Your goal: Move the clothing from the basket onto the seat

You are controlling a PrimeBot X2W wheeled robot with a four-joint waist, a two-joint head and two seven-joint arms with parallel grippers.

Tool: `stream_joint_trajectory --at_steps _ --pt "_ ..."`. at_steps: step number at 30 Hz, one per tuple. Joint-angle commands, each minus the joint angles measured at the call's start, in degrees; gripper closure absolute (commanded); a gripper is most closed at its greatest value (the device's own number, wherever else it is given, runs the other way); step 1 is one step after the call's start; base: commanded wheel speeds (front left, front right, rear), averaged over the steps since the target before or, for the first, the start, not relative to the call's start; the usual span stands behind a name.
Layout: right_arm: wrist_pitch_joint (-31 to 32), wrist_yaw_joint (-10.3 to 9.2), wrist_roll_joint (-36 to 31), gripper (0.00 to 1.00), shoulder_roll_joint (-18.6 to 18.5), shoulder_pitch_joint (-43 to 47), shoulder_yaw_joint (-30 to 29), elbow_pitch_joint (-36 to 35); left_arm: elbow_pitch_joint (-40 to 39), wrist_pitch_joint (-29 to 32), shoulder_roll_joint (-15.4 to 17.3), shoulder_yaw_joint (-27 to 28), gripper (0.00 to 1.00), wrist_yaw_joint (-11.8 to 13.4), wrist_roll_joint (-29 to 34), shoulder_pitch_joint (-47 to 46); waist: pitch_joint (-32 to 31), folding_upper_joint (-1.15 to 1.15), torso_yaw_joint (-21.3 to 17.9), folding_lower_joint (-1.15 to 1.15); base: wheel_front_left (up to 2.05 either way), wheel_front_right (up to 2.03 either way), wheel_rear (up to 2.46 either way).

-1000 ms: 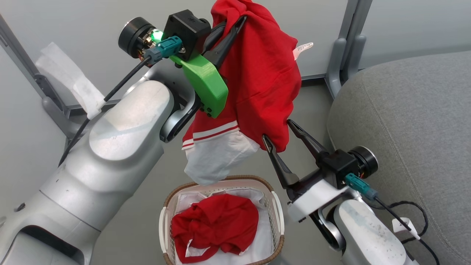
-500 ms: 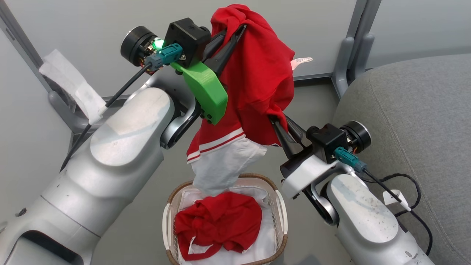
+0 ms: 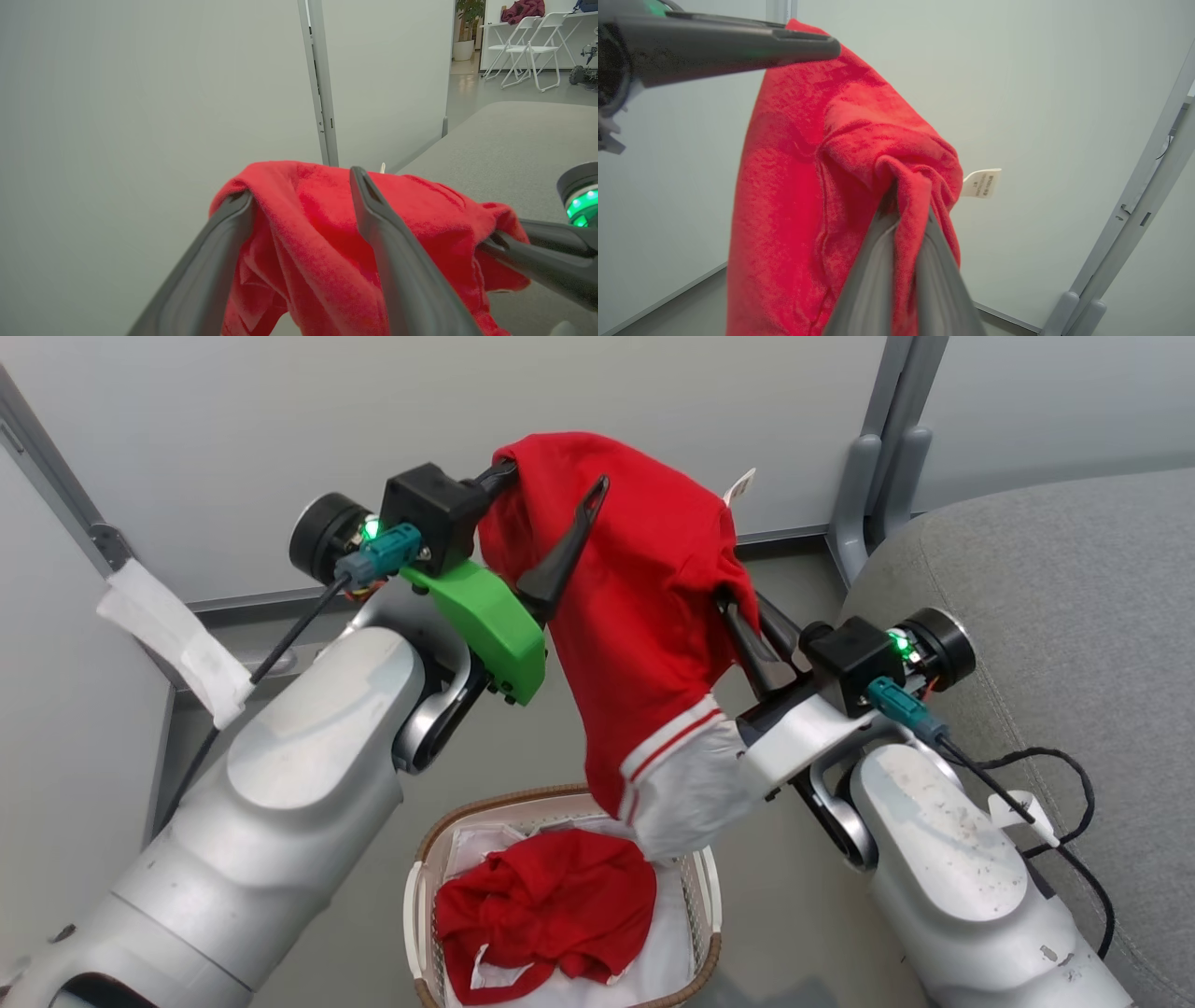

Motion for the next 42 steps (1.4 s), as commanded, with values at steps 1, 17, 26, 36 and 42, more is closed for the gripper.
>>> stream_joint_trajectory --at_steps 1,17,26,36,42 --pt "-0.14 -0.06 -0.92 1.00 -0.21 -1.17 -1.03 -0.17 0.38 -1.05 0.24 0.13 0.00 0.37 -0.36 1.71 -0.05 0.00 -0.32 0.00 0.00 0.00 0.00" --pt "-0.14 -0.06 -7.85 1.00 -3.35 1.22 -10.43 -1.99 2.60 -6.21 -3.02 -3.12 0.00 0.18 -0.70 15.93 -0.12 0.00 -4.02 0.00 0.00 0.00 0.00" --pt "-0.14 -0.06 -8.57 1.00 -6.11 3.32 -15.23 -5.03 3.78 -6.82 -5.10 -3.20 0.00 -0.05 0.78 19.87 1.46 0.00 -9.35 0.00 0.00 0.00 0.00" --pt "-0.14 -0.06 -8.95 1.00 -7.10 5.36 -19.46 -6.72 2.50 -6.86 -6.18 -2.42 0.00 -0.73 4.57 21.31 3.68 0.00 -15.92 0.00 0.00 0.00 0.00" --pt "-0.14 -0.06 -9.06 1.00 -6.55 6.06 -20.90 -7.17 2.35 -6.87 -6.66 -1.94 0.00 -1.20 6.20 21.57 5.22 0.00 -19.22 0.00 0.00 0.00 0.00"
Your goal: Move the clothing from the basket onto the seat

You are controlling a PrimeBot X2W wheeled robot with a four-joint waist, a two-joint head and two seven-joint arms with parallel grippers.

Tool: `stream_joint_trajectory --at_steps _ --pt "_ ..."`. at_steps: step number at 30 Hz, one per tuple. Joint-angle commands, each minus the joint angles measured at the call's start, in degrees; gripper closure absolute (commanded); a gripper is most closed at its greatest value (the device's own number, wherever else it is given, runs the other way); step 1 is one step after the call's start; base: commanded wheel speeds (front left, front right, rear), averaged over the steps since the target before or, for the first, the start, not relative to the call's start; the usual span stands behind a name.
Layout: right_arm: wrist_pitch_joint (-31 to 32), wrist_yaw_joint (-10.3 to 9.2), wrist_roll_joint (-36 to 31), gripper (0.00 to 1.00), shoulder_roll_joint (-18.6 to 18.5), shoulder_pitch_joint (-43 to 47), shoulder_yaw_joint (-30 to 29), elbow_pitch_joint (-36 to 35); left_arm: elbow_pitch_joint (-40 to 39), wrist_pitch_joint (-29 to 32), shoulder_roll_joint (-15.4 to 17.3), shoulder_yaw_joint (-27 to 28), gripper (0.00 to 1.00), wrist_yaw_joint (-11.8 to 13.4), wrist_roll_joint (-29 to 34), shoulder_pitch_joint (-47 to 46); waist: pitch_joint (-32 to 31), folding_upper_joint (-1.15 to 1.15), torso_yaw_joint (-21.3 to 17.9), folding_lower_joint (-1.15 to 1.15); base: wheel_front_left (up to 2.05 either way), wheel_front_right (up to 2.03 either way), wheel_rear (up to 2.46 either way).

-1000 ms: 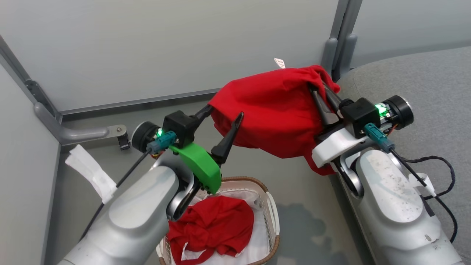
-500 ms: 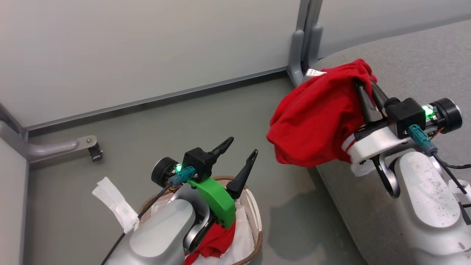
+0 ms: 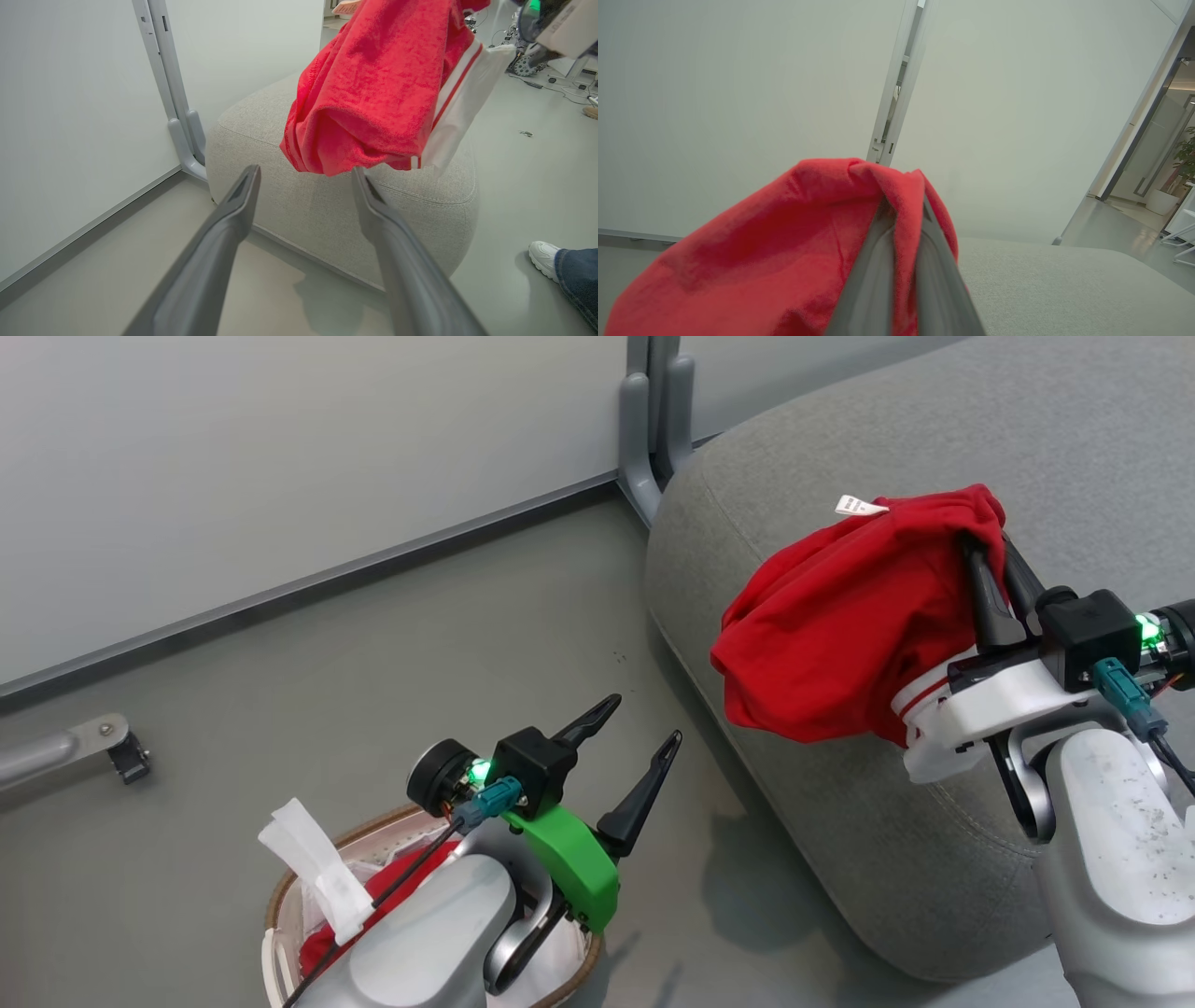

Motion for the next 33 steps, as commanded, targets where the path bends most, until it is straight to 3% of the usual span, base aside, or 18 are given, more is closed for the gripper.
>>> stream_joint_trajectory --at_steps 1,11,22,28,33 --pt "-0.14 -0.06 -0.10 1.00 0.18 0.86 -0.32 -0.22 0.04 -0.21 -0.03 0.32 0.00 -0.16 0.73 0.70 1.74 0.00 -2.42 0.00 0.00 0.00 0.00" --pt "-0.14 -0.06 -0.13 1.00 0.82 1.34 -1.50 -0.30 0.30 -0.22 -0.11 1.03 0.00 -0.66 2.27 -0.02 3.58 0.00 -4.03 0.00 0.00 0.00 0.00" --pt "-0.14 -0.06 0.09 1.00 0.38 -1.33 -3.98 0.97 0.34 -0.22 0.01 0.96 0.00 -1.02 3.67 -1.70 6.80 0.00 -1.75 0.00 0.00 0.00 0.00" --pt "-0.14 -0.06 0.83 1.00 -1.49 -8.00 -4.82 3.61 -0.76 -0.22 0.58 1.77 0.00 -0.70 5.42 -3.37 11.27 0.00 0.64 0.00 0.00 0.00 0.00" --pt "0.50 -0.06 2.31 1.00 -4.98 -18.94 -5.05 8.34 -2.88 -0.22 1.73 2.56 0.00 -0.02 7.13 -5.41 16.82 0.00 2.56 0.00 0.00 0.00 0.00"
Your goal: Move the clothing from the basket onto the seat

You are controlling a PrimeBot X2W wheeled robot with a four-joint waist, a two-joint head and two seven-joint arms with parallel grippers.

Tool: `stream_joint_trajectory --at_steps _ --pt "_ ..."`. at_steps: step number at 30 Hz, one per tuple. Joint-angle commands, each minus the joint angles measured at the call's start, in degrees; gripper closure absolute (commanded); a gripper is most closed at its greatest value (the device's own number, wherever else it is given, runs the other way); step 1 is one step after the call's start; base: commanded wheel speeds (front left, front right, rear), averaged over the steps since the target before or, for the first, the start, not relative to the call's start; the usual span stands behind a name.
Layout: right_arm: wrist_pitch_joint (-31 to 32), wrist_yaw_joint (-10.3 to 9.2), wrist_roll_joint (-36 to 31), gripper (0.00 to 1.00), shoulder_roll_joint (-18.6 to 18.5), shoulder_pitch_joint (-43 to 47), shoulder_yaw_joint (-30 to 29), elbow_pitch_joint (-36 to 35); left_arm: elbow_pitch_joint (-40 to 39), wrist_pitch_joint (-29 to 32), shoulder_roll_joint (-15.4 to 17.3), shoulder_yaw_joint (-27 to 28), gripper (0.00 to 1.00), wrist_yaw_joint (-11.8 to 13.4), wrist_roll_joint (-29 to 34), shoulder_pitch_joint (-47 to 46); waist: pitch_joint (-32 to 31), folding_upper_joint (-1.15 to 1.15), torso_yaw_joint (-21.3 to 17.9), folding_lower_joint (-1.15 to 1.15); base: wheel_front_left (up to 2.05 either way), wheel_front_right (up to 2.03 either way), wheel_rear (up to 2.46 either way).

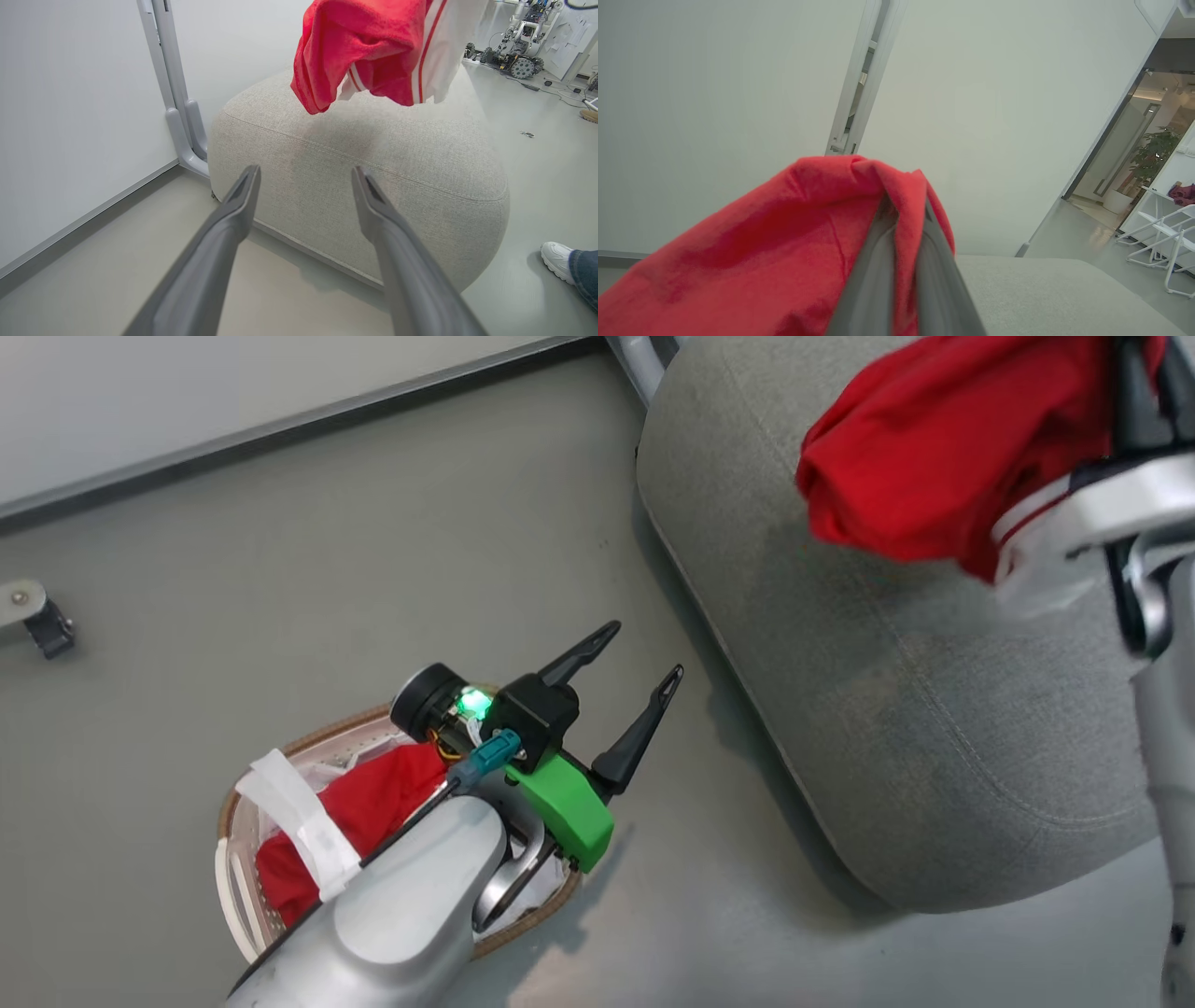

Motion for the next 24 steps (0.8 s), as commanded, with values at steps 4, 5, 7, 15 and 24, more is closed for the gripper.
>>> stream_joint_trajectory --at_steps 4,5,7,15,24 --pt "1.68 -0.06 0.57 1.00 -3.78 -11.62 -0.43 4.25 -2.30 -0.18 1.85 0.59 0.00 0.89 2.09 -3.20 9.23 0.00 3.78 0.00 0.00 0.00 0.00" --pt "2.22 -0.06 0.86 1.00 -4.39 -13.77 -0.75 4.96 -2.88 -0.09 2.07 0.57 0.00 0.98 2.39 -3.74 10.38 0.00 4.19 0.00 0.00 0.00 0.00" --pt "3.13 -0.06 1.00 1.00 -6.08 -18.56 -2.06 6.48 -3.88 0.25 2.70 0.54 0.00 1.30 2.92 -4.89 12.74 0.00 5.22 0.00 0.00 0.00 0.00" --pt "8.78 -0.06 -1.35 1.00 -15.39 -31.71 -8.39 9.46 -8.33 1.98 3.22 -0.33 0.00 2.24 5.47 -8.73 21.41 0.00 11.40 0.00 0.00 0.00 0.00" --pt "11.01 -0.07 -3.25 1.00 -18.22 -28.72 -17.92 17.79 -10.48 2.89 2.77 -1.19 0.00 2.77 6.10 -10.68 27.16 0.00 17.03 0.00 0.00 0.00 0.00"
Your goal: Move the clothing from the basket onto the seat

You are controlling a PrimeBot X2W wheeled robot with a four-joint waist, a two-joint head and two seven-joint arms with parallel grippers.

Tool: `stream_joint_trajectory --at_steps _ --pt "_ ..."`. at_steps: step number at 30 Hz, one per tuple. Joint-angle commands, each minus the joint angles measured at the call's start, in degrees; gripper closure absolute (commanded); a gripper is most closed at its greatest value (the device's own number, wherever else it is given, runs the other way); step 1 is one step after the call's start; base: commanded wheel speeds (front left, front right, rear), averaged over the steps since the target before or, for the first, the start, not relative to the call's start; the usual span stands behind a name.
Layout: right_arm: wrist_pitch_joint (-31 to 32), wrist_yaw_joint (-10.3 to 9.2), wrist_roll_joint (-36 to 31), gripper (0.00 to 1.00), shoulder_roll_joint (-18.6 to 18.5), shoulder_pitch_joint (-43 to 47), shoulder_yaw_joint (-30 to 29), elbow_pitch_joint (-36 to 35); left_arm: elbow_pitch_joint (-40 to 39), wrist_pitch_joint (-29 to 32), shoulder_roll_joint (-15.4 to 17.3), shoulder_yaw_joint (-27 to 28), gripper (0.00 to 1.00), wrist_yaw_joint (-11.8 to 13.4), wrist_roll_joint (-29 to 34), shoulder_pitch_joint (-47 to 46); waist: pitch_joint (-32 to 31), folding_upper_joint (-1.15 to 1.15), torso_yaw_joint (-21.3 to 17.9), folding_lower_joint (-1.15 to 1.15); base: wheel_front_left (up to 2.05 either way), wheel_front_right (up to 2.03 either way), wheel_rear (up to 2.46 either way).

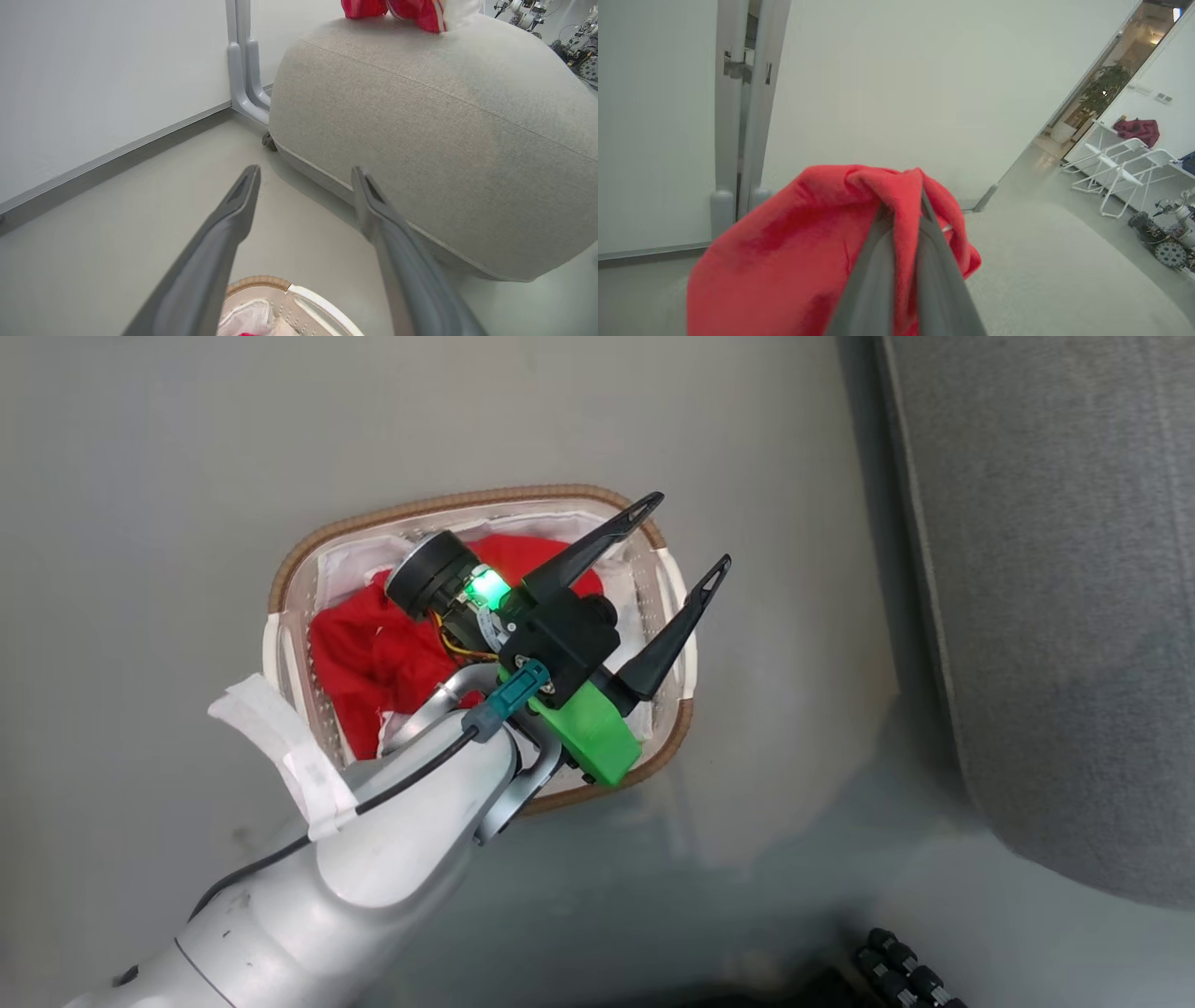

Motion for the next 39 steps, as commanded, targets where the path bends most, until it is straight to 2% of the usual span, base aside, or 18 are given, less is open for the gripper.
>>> stream_joint_trajectory --at_steps 1,6,14,15,16,18,28,33,39 --pt "0.35 -0.08 -0.22 1.00 0.31 1.14 -1.25 1.46 -0.27 0.17 0.25 -0.06 0.00 0.49 0.51 -1.11 4.64 -0.01 4.20 -0.01 0.00 0.00 0.00" --pt "2.77 -0.07 -0.13 1.00 2.68 3.16 -3.03 7.28 -0.95 0.82 0.84 -0.28 0.00 0.96 0.41 -1.21 5.30 -0.01 3.42 -0.01 0.00 0.00 0.00" --pt "2.71 -0.08 0.31 1.00 3.29 1.89 -2.16 12.28 -1.50 1.38 1.73 -0.53 0.00 1.35 -0.06 -0.78 5.03 -0.01 1.00 -0.01 0.00 0.00 0.00" --pt "2.34 -0.08 0.57 0.85 3.42 1.84 -1.98 12.67 -1.44 1.45 1.75 -0.54 0.00 1.39 -0.14 -0.71 4.81 -0.01 0.77 -0.01 0.00 0.00 0.00" --pt "1.86 -0.08 1.18 0.65 3.74 1.90 -1.84 13.22 -1.27 1.47 1.71 -0.56 0.00 1.32 -0.38 -0.66 4.43 -0.01 0.61 -0.01 0.00 0.00 0.00" --pt "0.87 -0.08 1.95 0.00 3.64 2.76 -1.39 14.07 -0.89 1.17 1.44 -0.52 0.00 1.13 -0.55 -0.63 3.50 -0.01 0.47 -0.01 0.00 0.00 0.00" --pt "-2.84 -0.08 6.59 0.00 4.96 7.85 6.39 16.83 2.94 -1.60 0.58 1.71 0.00 1.79 -3.41 1.91 -5.46 -0.01 0.14 -0.01 0.00 0.00 0.00" --pt "-3.73 -0.08 7.62 0.00 4.67 10.44 10.12 15.59 5.00 -2.66 -0.02 3.92 0.00 2.13 -5.21 4.22 -12.02 -0.01 1.37 -0.01 0.00 0.00 0.00" --pt "-4.96 -0.08 7.54 0.00 6.39 14.34 13.45 13.48 6.96 -3.05 -0.05 7.96 0.00 2.99 -6.96 8.11 -19.99 -0.01 3.63 -0.01 0.00 0.00 0.00"
